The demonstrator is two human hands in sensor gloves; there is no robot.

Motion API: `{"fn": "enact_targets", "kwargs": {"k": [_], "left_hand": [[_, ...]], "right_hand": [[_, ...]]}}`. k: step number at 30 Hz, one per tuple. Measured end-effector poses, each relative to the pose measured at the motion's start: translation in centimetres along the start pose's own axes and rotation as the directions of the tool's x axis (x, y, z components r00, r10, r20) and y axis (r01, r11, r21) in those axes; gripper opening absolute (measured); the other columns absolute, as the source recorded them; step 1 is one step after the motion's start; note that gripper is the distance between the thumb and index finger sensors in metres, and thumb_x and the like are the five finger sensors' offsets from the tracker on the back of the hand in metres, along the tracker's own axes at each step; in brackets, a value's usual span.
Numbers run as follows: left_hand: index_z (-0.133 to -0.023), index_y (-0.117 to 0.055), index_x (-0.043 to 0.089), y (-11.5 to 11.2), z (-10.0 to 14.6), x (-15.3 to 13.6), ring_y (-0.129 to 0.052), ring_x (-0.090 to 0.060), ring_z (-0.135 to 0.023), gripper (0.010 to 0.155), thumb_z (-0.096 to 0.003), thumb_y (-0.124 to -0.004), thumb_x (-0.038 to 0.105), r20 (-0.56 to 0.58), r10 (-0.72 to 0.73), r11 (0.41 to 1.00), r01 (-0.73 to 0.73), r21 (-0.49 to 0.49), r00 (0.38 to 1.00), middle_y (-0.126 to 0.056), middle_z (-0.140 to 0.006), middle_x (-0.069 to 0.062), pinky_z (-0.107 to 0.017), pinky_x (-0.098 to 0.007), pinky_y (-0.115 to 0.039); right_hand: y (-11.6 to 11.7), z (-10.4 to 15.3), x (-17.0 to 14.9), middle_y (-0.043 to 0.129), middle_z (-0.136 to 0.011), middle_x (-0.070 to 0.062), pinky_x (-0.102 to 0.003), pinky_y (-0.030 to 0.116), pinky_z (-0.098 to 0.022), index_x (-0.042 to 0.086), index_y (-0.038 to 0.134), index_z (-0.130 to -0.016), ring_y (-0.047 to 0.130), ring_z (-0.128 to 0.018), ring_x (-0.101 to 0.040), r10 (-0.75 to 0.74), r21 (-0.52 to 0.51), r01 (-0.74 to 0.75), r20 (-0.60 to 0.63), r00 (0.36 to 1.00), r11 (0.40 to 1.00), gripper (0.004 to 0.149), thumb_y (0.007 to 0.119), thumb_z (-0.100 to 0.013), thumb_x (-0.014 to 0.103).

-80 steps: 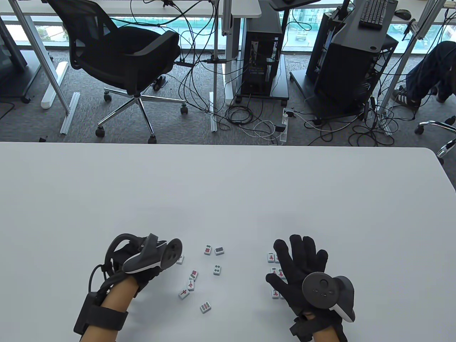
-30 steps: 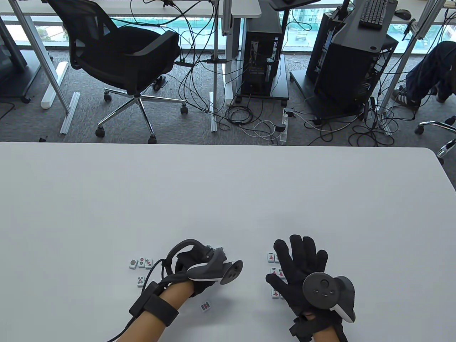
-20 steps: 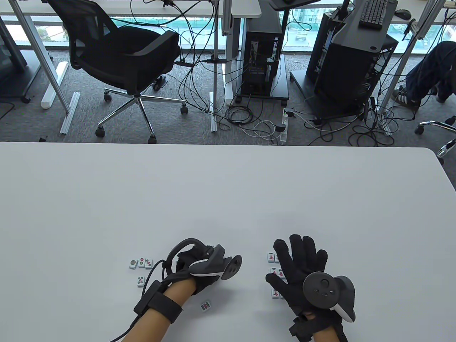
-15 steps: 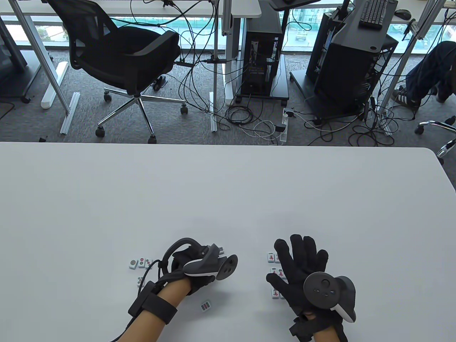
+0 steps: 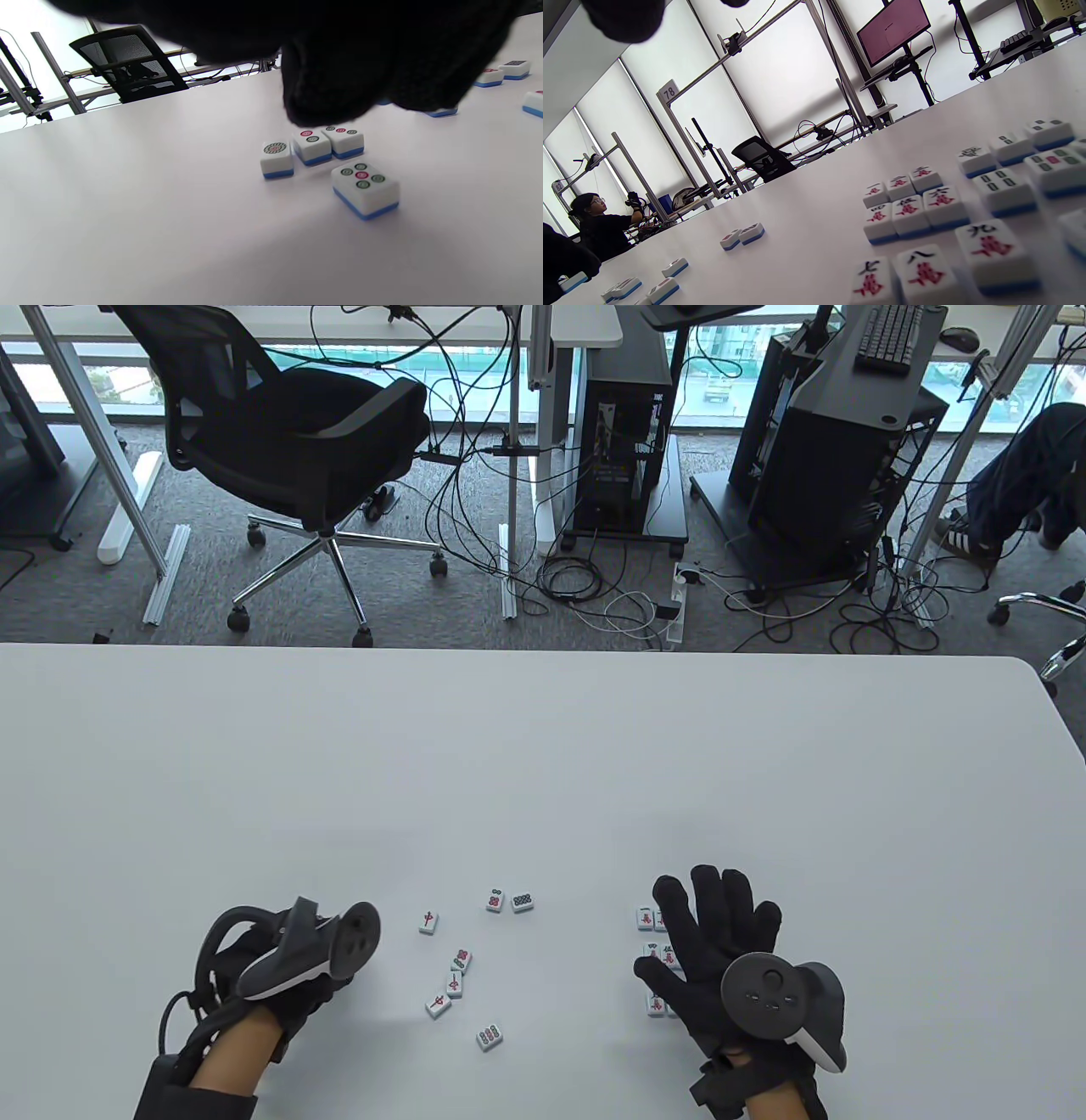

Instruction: Mahjong suit sorting

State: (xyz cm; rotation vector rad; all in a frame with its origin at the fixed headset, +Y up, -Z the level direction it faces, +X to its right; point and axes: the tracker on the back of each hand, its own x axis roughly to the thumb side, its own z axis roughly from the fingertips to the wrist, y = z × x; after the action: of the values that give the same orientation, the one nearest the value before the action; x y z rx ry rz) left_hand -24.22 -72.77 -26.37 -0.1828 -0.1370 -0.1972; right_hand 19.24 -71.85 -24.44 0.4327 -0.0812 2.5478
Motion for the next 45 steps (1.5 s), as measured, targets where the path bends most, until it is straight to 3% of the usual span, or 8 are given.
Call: {"fn": "enact_targets", "kwargs": {"k": [8,18,23,28,36,45], "left_hand": [[-0.078,-0.088,0.020,-3.1,0.6,-1.5,-0.096,-0.007,-0.012,0.060,-0.0261,-0.092,0.051,-0.050,-0.032,0.999,0.030,-0.040,0.998,-0.101,-0.036,0.016,-0.021,-0.033,-0.085],[-0.079,-0.086,0.021,-3.6,-0.3,0.0,-0.097,-0.008,-0.014,0.061,-0.0270,-0.090,0.052,-0.033,-0.075,0.997,0.074,-0.025,0.997,-0.102,-0.040,0.016,-0.023,-0.034,-0.086],[-0.082,-0.085,0.024,-2.7,0.3,-0.2,-0.099,-0.009,-0.018,0.063,-0.0269,-0.090,0.053,-0.058,-0.083,0.996,0.080,-0.044,0.995,-0.102,-0.044,0.015,-0.025,-0.035,-0.086],[-0.079,-0.088,0.023,0.0,0.7,0.2,-0.098,-0.009,-0.015,0.060,-0.0274,-0.090,0.053,-0.053,-0.068,0.998,0.069,0.011,0.996,-0.103,-0.041,0.015,-0.023,-0.034,-0.086],[-0.079,-0.088,0.024,4.1,-1.5,5.1,-0.098,-0.009,-0.015,0.060,-0.0273,-0.089,0.054,0.079,-0.048,0.988,0.036,0.153,0.996,-0.103,-0.041,0.015,-0.023,-0.034,-0.086],[-0.083,-0.085,0.026,5.1,-6.5,12.2,-0.097,-0.008,-0.014,0.061,-0.0283,-0.088,0.054,0.179,-0.114,0.984,0.087,0.153,0.977,-0.102,-0.040,0.015,-0.022,-0.034,-0.085]], "right_hand": [[0.3,0.0,-0.1,0.009,-0.119,-0.010,-0.068,0.003,-0.068,0.039,0.021,-0.112,-0.003,-0.103,-0.039,0.014,0.015,-0.014,-0.011,1.000,1.000,0.076,0.060,-0.052,0.064],[0.3,-0.1,-0.1,0.009,-0.119,-0.011,-0.068,0.003,-0.068,0.039,0.021,-0.112,-0.003,-0.103,-0.039,0.015,0.023,-0.015,-0.020,1.000,1.000,0.076,0.060,-0.052,0.064],[0.3,-0.1,-0.1,0.009,-0.120,-0.010,-0.068,0.002,-0.068,0.039,0.021,-0.112,-0.003,-0.103,-0.039,0.013,0.023,-0.013,-0.020,1.000,1.000,0.076,0.060,-0.052,0.064],[0.3,-0.1,-0.1,0.009,-0.120,-0.010,-0.068,0.002,-0.068,0.039,0.021,-0.112,-0.003,-0.103,-0.039,0.010,0.023,-0.009,-0.021,1.000,1.000,0.076,0.060,-0.052,0.064],[0.3,-0.1,0.0,0.009,-0.120,-0.010,-0.068,0.002,-0.068,0.039,0.021,-0.112,-0.004,-0.103,-0.039,0.005,0.021,-0.004,-0.014,1.000,1.000,0.076,0.060,-0.052,0.064],[0.2,-0.1,0.0,0.008,-0.120,-0.010,-0.068,0.001,-0.068,0.039,0.021,-0.112,-0.004,-0.103,-0.039,-0.009,0.012,0.009,-0.006,1.000,1.000,0.076,0.060,-0.052,0.064]]}}
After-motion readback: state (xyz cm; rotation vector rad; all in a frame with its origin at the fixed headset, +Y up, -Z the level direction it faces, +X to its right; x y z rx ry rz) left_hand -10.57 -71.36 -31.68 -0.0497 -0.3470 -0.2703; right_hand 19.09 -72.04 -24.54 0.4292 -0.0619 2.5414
